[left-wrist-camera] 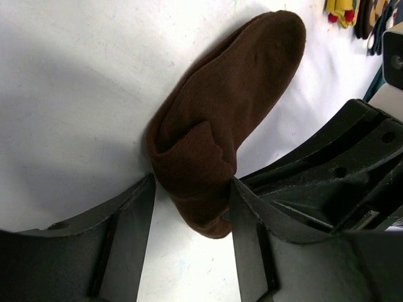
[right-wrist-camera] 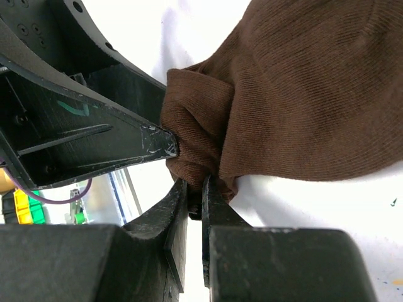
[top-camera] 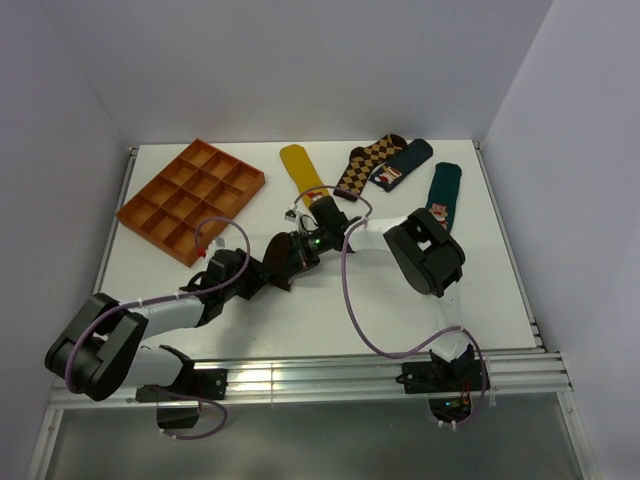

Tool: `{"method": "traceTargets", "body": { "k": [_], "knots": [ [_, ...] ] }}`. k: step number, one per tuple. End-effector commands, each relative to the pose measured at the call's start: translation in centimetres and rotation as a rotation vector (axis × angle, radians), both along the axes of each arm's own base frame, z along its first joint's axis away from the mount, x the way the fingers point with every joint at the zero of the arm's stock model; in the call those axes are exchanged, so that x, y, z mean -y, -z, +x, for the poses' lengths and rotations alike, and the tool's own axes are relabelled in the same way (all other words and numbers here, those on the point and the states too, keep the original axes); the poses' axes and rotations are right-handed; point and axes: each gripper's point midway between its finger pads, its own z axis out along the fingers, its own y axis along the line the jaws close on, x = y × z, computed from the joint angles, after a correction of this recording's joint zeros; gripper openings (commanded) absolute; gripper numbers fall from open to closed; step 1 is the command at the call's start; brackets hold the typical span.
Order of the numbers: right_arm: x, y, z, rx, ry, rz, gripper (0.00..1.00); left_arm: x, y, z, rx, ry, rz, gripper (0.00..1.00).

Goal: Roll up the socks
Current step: Roll the sock at the center of the board.

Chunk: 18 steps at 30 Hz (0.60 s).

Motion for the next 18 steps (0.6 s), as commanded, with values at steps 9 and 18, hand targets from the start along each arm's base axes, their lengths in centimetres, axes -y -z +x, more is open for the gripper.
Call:
{"method": "traceTargets", "body": {
  "k": [9,18],
  "knots": [
    [0.3,0.8,1.0,0.028,0.027,-0.044,0.06,-1.8,4.0,-1.2,-0.109,-0.04,0.099,0.2],
    [3.0,-4.2,1.4,0.336,0.122,-0.03,0.41,-1.7,3.7,-2.4,-0.169,0.024,0.139,0.0]
  ]
}}
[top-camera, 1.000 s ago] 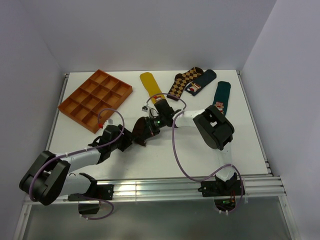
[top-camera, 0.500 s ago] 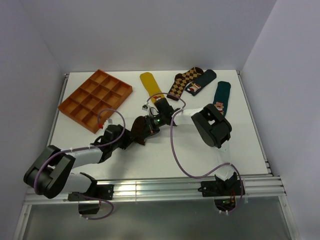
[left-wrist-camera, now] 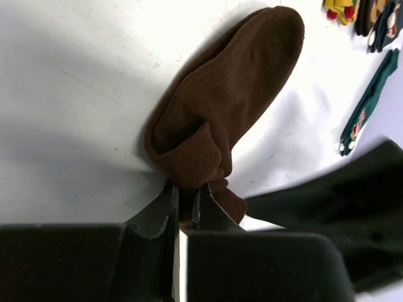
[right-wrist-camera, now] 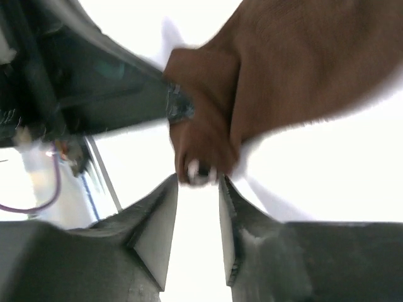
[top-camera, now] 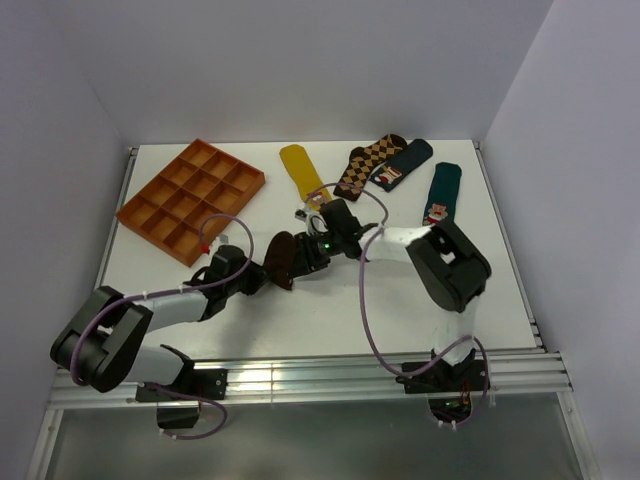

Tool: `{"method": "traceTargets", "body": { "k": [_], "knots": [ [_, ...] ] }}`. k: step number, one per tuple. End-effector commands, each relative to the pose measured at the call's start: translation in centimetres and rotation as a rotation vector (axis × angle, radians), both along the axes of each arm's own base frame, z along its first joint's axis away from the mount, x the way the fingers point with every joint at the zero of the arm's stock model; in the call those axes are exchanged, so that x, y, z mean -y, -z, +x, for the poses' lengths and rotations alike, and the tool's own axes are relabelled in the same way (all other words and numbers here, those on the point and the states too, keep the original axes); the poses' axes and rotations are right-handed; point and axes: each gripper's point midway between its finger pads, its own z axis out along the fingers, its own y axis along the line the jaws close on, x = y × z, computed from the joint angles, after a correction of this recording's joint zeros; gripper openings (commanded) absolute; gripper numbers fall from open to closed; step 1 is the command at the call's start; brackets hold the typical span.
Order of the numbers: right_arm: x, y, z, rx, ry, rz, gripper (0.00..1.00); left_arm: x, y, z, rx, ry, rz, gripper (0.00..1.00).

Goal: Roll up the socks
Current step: Roll the sock at the center of the board.

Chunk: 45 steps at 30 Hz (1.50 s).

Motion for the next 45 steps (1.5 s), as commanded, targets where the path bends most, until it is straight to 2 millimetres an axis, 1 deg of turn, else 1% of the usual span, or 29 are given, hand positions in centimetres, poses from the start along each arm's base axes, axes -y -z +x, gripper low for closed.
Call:
{"method": "traceTargets", "body": {
  "k": [1,5,6,8,10,12,13,15,16,18,19,20,22,23,25,28,31,32,34,35,36,37,38,39,41,42,43,44,45],
  "knots": [
    [1.2,-3.6,1.8,0.24,0.074,0.019,0.42,-2.6,3.3,-3.2,-0.14,0.023,0.151,0.0],
    [2.8,-5.3,3.7,0.376,0.193,-0.014,0.43,-2.7,2.8,-4.4,-0.145,0.069,0.157,0.0],
    [3.3,-5.7,4.9,0.416,0.249,-0.043,0.43,-2.8,2.7,-4.5,-0.14,0.075,0.161,0.0],
    [3.7,-5.6,6.1,0.443,0.305,-0.078,0.47,-2.9,2.3,-4.5,-0.126,0.078,0.161,0.0],
    [3.5,-5.3,7.3,0.446,0.332,-0.103,0.49,-2.8,2.1,-4.6,-0.121,0.082,0.156,0.0],
    [2.7,-5.5,8.2,0.438,0.333,-0.1,0.51,-2.7,2.1,-4.7,-0.12,0.092,0.152,0.0],
    [2.4,-4.5,8.3,0.418,0.326,-0.103,0.52,-2.7,2.3,-4.7,-0.125,0.093,0.155,0.0],
    [1.5,-4.6,8.8,0.414,0.314,-0.083,0.56,-2.7,2.4,-4.7,-0.127,0.094,0.158,0.0],
    [1.1,-3.7,8.7,0.393,0.294,-0.078,0.58,-2.4,2.5,-4.9,-0.135,0.108,0.148,0.0],
    [0.3,-3.9,9.0,0.389,0.275,-0.055,0.62,-2.4,2.7,-5.0,-0.139,0.11,0.142,0.0],
    [-0.2,-3.8,8.9,0.383,0.257,-0.044,0.62,-2.3,2.7,-5.0,-0.14,0.11,0.138,0.0],
    [-0.4,-2.8,8.9,0.364,0.25,-0.056,0.63,-2.3,2.8,-5.1,-0.141,0.112,0.138,0.0],
    [-1.0,-2.6,9.2,0.348,0.233,-0.058,0.63,-2.2,2.7,-5.0,-0.139,0.113,0.134,0.0],
    [-1.1,-1.5,9.2,0.33,0.227,-0.071,0.63,-2.2,2.7,-5.0,-0.138,0.117,0.134,0.0],
    [-1.8,-1.4,9.5,0.319,0.224,-0.066,0.63,-2.2,2.6,-5.0,-0.137,0.118,0.135,0.0],
    [-2.4,-0.1,9.5,0.283,0.208,-0.079,0.63,-2.3,2.5,-5.0,-0.131,0.119,0.141,0.0],
    [-2.8,0.9,9.3,0.253,0.197,-0.095,0.56,-2.4,2.4,-5.0,-0.127,0.12,0.142,0.0],
    [-2.8,1.0,9.2,0.247,0.198,-0.094,0.49,-2.4,2.4,-5.0,-0.124,0.121,0.144,0.0],
    [-2.3,1.5,8.8,0.236,0.21,-0.106,0.39,-2.5,2.3,-5.1,-0.126,0.123,0.151,0.0],
    [-2.1,1.5,8.6,0.236,0.215,-0.107,0.27,-2.7,2.3,-5.0,-0.125,0.124,0.156,0.0],
    [-1.3,2.3,8.2,0.227,0.232,-0.131,0.21,-2.8,2.4,-5.1,-0.13,0.124,0.162,0.0],
    [-1.0,2.2,8.0,0.227,0.242,-0.131,0.15,-2.9,2.3,-5.1,-0.125,0.124,0.165,0.0],
    [-0.8,1.5,7.8,0.239,0.252,-0.123,0.06,-3.0,2.2,-5.0,-0.121,0.127,0.171,0.0],
    [0.1,2.3,7.0,0.225,0.263,-0.142,0.02,-3.0,2.1,-4.9,-0.117,0.131,0.173,0.0],
    [0.8,1.4,6.8,0.231,0.304,-0.14,0.0,-3.5,2.0,-4.9,-0.132,0.138,0.206,0.0],
    [1.5,1.9,6.1,0.22,0.316,-0.152,0.0,-3.3,1.5,-4.5,-0.12,0.143,0.212,0.0],
    [2.0,1.9,5.9,0.211,0.347,-0.157,0.0,-3.5,1.7,-4.8,-0.142,0.154,0.231,0.0],
    [2.2,1.1,5.8,0.219,0.366,-0.147,0.0,-3.6,1.6,-4.7,-0.141,0.166,0.247,0.0],
    [3.0,1.8,5.2,0.204,0.381,-0.165,0.0,-3.6,1.6,-4.7,-0.15,0.174,0.258,0.0]
  ]
}}
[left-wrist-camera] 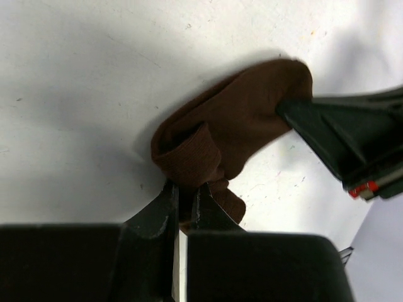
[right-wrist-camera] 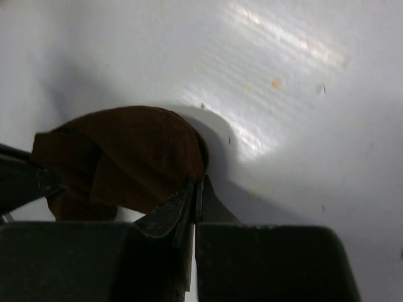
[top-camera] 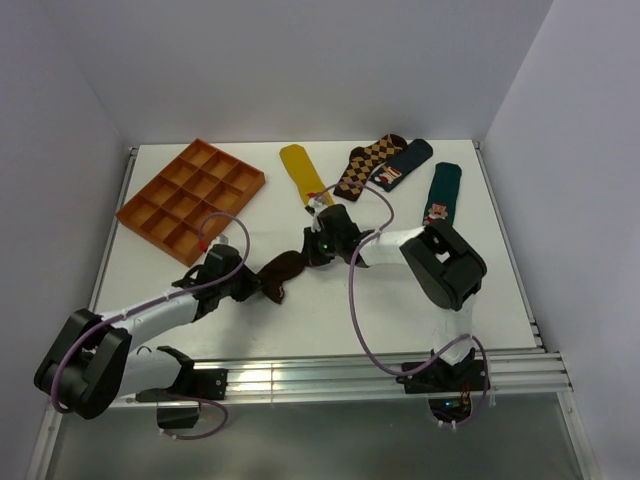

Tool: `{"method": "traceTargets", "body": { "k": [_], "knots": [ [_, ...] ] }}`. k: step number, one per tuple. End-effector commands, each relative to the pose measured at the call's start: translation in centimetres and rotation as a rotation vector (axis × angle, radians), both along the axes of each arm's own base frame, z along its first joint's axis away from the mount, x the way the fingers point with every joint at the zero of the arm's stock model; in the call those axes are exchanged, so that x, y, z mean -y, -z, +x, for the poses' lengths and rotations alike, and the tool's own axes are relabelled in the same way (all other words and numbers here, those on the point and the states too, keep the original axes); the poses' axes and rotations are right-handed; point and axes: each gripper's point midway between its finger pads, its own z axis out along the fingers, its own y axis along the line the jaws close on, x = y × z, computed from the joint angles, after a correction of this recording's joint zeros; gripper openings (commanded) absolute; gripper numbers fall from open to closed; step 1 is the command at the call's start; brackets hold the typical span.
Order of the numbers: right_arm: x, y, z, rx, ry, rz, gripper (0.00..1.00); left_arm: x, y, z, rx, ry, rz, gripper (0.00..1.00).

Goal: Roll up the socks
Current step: Roll the sock at the center of the board.

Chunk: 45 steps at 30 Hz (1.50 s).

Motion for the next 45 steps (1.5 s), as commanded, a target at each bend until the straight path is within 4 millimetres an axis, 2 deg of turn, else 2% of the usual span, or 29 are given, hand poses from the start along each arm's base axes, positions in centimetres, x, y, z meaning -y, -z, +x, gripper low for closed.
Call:
{"method": "traceTargets", "body": {
  "k": [1,5,6,9,12,13,15,16,17,18,19,20,22,23,24,27,31,40,45],
  "knots": [
    [1.5,-1.2,-0.4,0.017,0.101,0.001,0.0,-1.6,1.2,-1.2,-0.084,0.054,0.132,0.0],
    [2.7,-1.2,-1.0,-0.001,0.164,-0.009,0.0,-1.7,0.9,-1.1,-0.099,0.097,0.181,0.0],
    [2.7,-1.2,-1.1,-0.004,0.171,-0.007,0.0,-1.6,0.4,-0.6,-0.087,0.105,0.185,0.0],
    [2.6,-1.7,-0.8,0.005,0.17,-0.001,0.0,-1.5,0.7,-0.6,-0.098,0.148,0.209,0.0],
    [2.3,-2.4,-0.6,0.028,0.155,0.009,0.11,-1.3,1.5,-1.1,-0.125,0.17,0.204,0.0],
    [2.2,-3.1,-0.4,0.045,0.151,0.021,0.21,-1.3,1.9,-1.3,-0.14,0.172,0.203,0.0],
    [2.3,-3.9,-0.4,0.078,0.144,0.018,0.32,-1.0,2.5,-1.5,-0.159,0.183,0.191,0.0],
    [2.2,-5.3,-0.3,0.112,0.143,0.031,0.39,-1.0,2.7,-1.7,-0.17,0.185,0.194,0.0],
    [2.0,-5.8,-0.6,0.132,0.135,0.024,0.44,-1.0,2.9,-1.7,-0.176,0.188,0.198,0.0],
    [2.0,-6.2,-0.8,0.162,0.121,0.009,0.46,-1.0,3.1,-1.6,-0.185,0.187,0.205,0.0],
    [2.0,-7.5,-0.6,0.213,0.129,0.007,0.49,-1.1,3.2,-1.7,-0.195,0.189,0.212,0.0],
    [1.1,-7.9,-1.8,0.239,0.092,0.004,0.5,-1.1,3.2,-1.7,-0.198,0.189,0.213,0.0],
    [0.0,-9.8,-2.7,0.349,0.022,0.019,0.53,-1.1,3.2,-1.6,-0.207,0.189,0.22,0.0],
    [-1.2,-9.9,-4.3,0.378,-0.034,0.02,0.54,-1.1,3.2,-1.6,-0.212,0.191,0.22,0.0],
    [-1.7,-10.2,-4.7,0.435,-0.081,0.009,0.56,-1.0,3.1,-1.5,-0.211,0.192,0.218,0.0],
    [-3.3,-9.9,-6.9,0.543,-0.187,-0.031,0.62,-1.0,3.2,-1.6,-0.219,0.187,0.217,0.0],
    [-4.0,-8.3,-8.3,0.619,-0.245,-0.106,0.68,-1.1,3.2,-1.8,-0.222,0.176,0.21,0.0],
    [-5.1,-5.5,-8.6,0.71,-0.308,-0.244,0.68,-0.7,3.4,-2.0,-0.224,0.183,0.181,0.0],
    [-6.4,-5.2,-9.0,0.737,-0.324,-0.259,0.69,-0.5,3.3,-2.0,-0.221,0.189,0.175,0.0]
  ]
}}
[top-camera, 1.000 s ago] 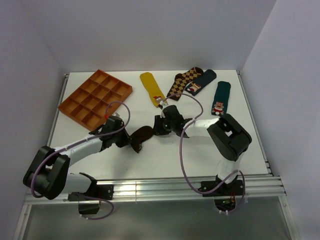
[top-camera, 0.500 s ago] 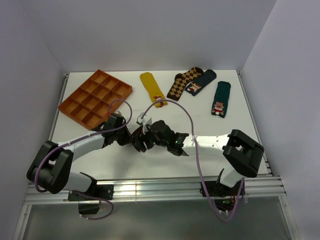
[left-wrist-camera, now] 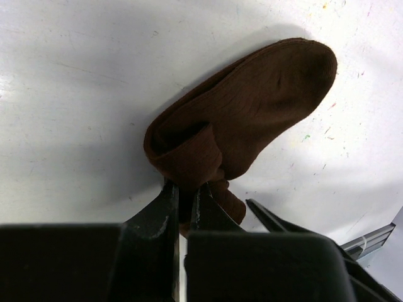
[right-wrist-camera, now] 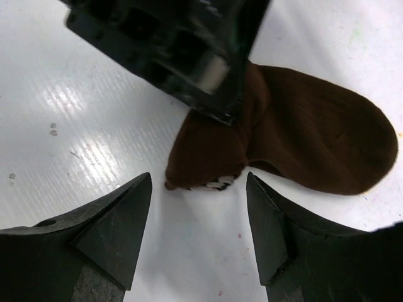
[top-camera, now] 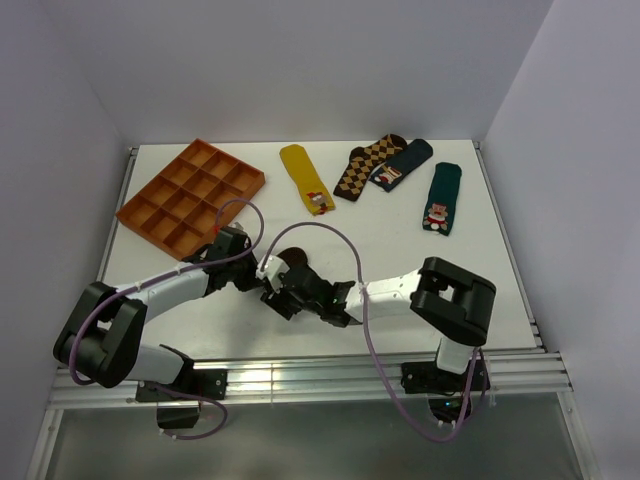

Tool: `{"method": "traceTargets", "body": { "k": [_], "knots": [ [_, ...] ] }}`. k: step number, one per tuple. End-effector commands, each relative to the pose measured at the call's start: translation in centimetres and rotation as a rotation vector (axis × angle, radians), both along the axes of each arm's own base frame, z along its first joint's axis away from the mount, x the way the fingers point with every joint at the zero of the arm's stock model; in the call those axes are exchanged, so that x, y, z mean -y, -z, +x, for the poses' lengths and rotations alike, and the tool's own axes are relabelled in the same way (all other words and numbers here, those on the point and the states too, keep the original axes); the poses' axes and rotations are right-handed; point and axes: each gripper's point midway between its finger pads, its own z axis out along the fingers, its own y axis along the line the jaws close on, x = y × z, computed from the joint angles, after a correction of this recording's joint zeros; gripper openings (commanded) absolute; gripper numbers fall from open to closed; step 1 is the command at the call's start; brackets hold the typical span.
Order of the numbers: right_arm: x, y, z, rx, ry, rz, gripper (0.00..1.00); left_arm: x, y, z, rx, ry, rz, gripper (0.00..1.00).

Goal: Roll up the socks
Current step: Roll the sock at the center of the board.

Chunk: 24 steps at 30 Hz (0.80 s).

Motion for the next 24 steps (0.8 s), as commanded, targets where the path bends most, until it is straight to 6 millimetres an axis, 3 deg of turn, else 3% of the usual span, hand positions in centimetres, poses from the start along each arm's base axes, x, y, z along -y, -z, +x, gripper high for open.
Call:
{"method": "traceTargets", "body": {
  "k": [1,8,13,16,20,23,24],
  "knots": [
    [-2.3,-2.4,1.4,0.1,0.008,0.044,0.69,-1.6,3.0,-2.8,-0.117,0.009,0.078,0.0],
    [-3.5,-1.6,1.3,0.111,0.004,0.007,0.69,-1.3,3.3,-2.9,-0.124,0.015,0.061,0.0],
    [-3.2,0.5,1.7,0.106,0.032,-0.048,0.67,-1.1,3.3,-3.0,-0.125,0.019,0.051,0.0],
    [-2.6,1.4,1.7,0.098,0.047,-0.073,0.6,-1.2,3.2,-3.0,-0.123,0.022,0.054,0.0],
    [-1.5,1.8,1.6,0.095,0.076,-0.083,0.59,-1.3,3.2,-3.0,-0.119,0.023,0.056,0.0],
    [-1.0,1.7,1.4,0.086,0.082,-0.085,0.52,-1.3,3.3,-3.0,-0.122,0.022,0.058,0.0],
    [-0.9,1.5,1.3,0.083,0.081,-0.083,0.46,-1.3,3.2,-3.0,-0.122,0.023,0.057,0.0]
  ]
}}
